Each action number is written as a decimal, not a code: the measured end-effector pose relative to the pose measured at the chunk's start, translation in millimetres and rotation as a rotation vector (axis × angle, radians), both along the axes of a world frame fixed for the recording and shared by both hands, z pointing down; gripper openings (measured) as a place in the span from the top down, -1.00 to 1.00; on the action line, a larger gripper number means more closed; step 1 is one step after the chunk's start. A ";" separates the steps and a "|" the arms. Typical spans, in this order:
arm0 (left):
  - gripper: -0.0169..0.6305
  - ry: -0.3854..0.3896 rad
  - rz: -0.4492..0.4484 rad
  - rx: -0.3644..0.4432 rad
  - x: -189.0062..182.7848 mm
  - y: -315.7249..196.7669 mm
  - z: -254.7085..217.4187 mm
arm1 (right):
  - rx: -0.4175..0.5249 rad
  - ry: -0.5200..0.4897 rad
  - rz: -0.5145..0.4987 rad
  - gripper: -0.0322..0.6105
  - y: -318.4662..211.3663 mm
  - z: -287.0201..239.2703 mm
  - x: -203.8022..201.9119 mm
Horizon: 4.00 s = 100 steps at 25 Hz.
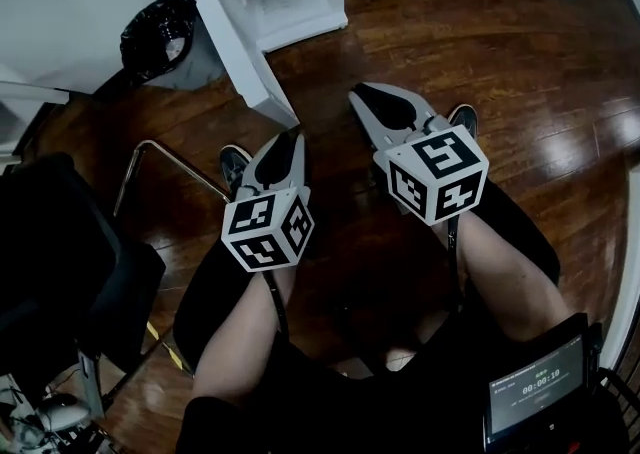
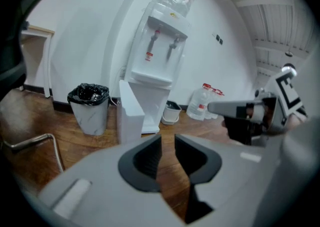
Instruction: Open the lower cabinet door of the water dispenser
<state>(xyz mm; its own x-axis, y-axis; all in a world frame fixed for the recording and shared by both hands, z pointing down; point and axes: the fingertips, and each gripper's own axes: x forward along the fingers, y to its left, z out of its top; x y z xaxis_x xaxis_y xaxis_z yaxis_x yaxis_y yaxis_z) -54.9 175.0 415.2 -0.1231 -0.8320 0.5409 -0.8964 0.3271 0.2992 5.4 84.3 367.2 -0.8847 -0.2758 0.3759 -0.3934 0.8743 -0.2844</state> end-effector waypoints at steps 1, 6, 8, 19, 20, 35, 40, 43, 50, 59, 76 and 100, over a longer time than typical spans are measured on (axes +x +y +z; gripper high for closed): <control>0.62 -0.013 0.008 -0.025 -3.6 4.3 8.2 | -0.003 -0.006 0.007 0.80 -1.7 -1.5 -0.1; 0.62 -0.037 -0.009 -0.141 -28.0 29.6 50.8 | -0.024 -0.052 0.054 0.80 -19.8 -19.3 -3.6; 0.62 -0.051 -0.051 -0.129 -41.1 28.0 60.5 | -0.020 -0.068 0.069 0.80 -26.3 -27.5 -6.1; 0.63 -0.166 -0.003 -0.152 -63.3 4.8 122.1 | -0.039 -0.083 0.073 0.80 -54.0 -40.4 -15.9; 0.62 -0.177 0.007 -0.155 -65.8 2.2 124.9 | -0.044 -0.082 0.075 0.80 -58.1 -40.4 -17.6; 0.56 -0.197 0.145 -0.197 -50.3 -49.0 154.3 | -0.088 -0.106 0.061 0.81 -98.4 -50.9 -40.5; 0.56 -0.187 0.189 -0.190 -29.7 -84.1 154.6 | -0.097 -0.122 0.078 0.81 -111.7 -56.5 -32.4; 0.56 -0.180 0.200 -0.184 -21.3 -105.4 156.5 | -0.098 -0.117 0.091 0.82 -121.7 -55.2 -25.6; 0.58 -0.156 0.215 -0.145 -8.4 -163.9 157.0 | -0.126 -0.136 0.147 0.83 -151.9 -56.2 -12.9; 0.61 -0.134 0.248 -0.135 -11.5 -234.9 166.8 | -0.124 -0.140 0.166 0.83 -200.3 -60.7 -22.5; 0.57 -0.087 0.208 -0.175 -35.8 -305.5 201.2 | -0.221 -0.121 0.186 0.83 -272.7 -35.5 -38.6; 0.56 -0.082 0.118 -0.144 -64.7 -350.0 185.1 | -0.258 -0.103 0.150 0.83 -287.5 -23.4 -51.6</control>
